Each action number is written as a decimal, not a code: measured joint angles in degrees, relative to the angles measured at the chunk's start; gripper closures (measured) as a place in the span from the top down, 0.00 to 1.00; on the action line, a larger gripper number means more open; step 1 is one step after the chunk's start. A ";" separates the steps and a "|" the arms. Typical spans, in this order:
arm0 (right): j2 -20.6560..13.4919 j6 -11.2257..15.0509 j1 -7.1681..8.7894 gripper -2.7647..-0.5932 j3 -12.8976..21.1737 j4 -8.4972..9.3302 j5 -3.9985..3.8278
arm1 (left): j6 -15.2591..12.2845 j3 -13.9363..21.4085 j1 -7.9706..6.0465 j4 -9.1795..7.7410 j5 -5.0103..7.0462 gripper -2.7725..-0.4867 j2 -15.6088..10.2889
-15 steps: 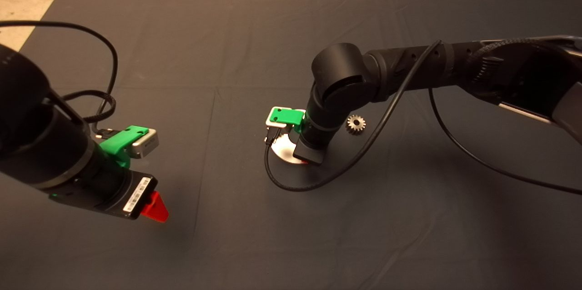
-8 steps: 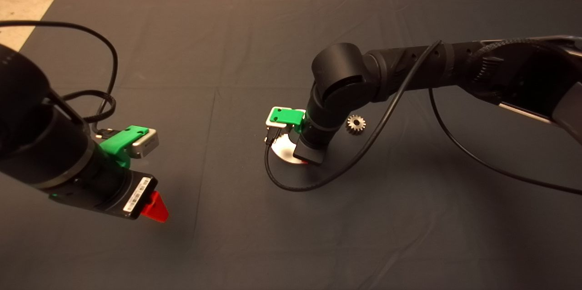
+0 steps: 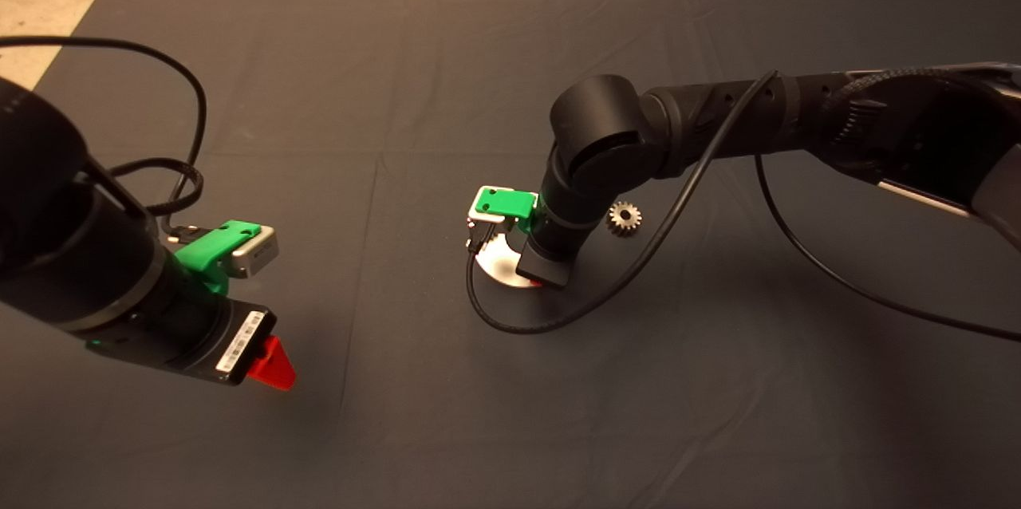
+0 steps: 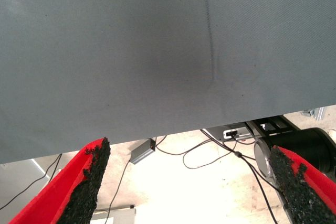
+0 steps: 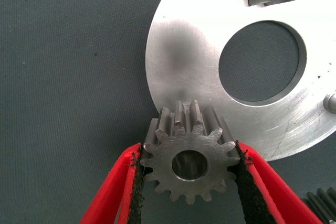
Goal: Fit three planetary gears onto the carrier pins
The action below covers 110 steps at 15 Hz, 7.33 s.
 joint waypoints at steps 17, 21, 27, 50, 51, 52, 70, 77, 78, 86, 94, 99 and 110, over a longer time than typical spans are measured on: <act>-0.45 0.00 -0.33 0.22 1.00 -0.05 0.21 | -0.01 0.02 0.00 0.00 0.00 0.74 0.00; -0.49 0.01 -0.34 0.22 1.41 -0.04 0.24 | 0.01 0.02 0.00 0.00 0.00 0.74 0.00; -1.38 0.00 -0.33 0.22 1.61 -0.02 0.92 | -0.01 0.17 0.00 -0.02 0.00 0.74 0.00; -0.72 0.00 1.32 0.22 0.33 0.00 0.22 | -0.01 0.28 0.00 -0.02 0.00 0.74 0.02; -0.74 0.00 1.65 0.22 0.22 0.00 0.22 | -0.03 0.28 0.00 -0.02 0.00 0.74 0.02; -0.72 0.01 1.79 0.22 0.20 0.00 0.22 | -0.03 0.28 0.00 -0.02 0.00 0.74 0.02; -0.56 -0.05 1.62 0.22 0.44 3.23 0.24 | -0.03 0.39 0.00 -0.02 0.00 0.74 0.02; -0.55 -0.07 1.56 0.22 0.74 3.28 0.24 | -0.03 0.99 0.00 -0.27 0.00 0.74 0.00; -0.55 -0.07 1.56 0.22 0.74 3.28 0.22 | -0.06 1.10 0.02 -0.38 0.00 0.74 0.00; -0.37 -0.07 0.40 0.22 2.01 3.28 0.24 | -0.06 1.29 0.00 -0.49 0.00 0.74 -0.19; -0.28 -0.05 0.30 0.22 2.16 3.19 0.23 | -0.03 1.29 0.00 -0.49 0.00 0.74 -0.17; -0.28 -0.02 0.30 0.22 2.16 2.78 0.22 | -0.01 1.29 0.00 -0.49 0.00 0.74 -0.17; -0.63 0.11 0.30 0.22 2.24 1.63 0.24 | -0.01 1.29 0.00 -0.49 0.00 0.74 -0.17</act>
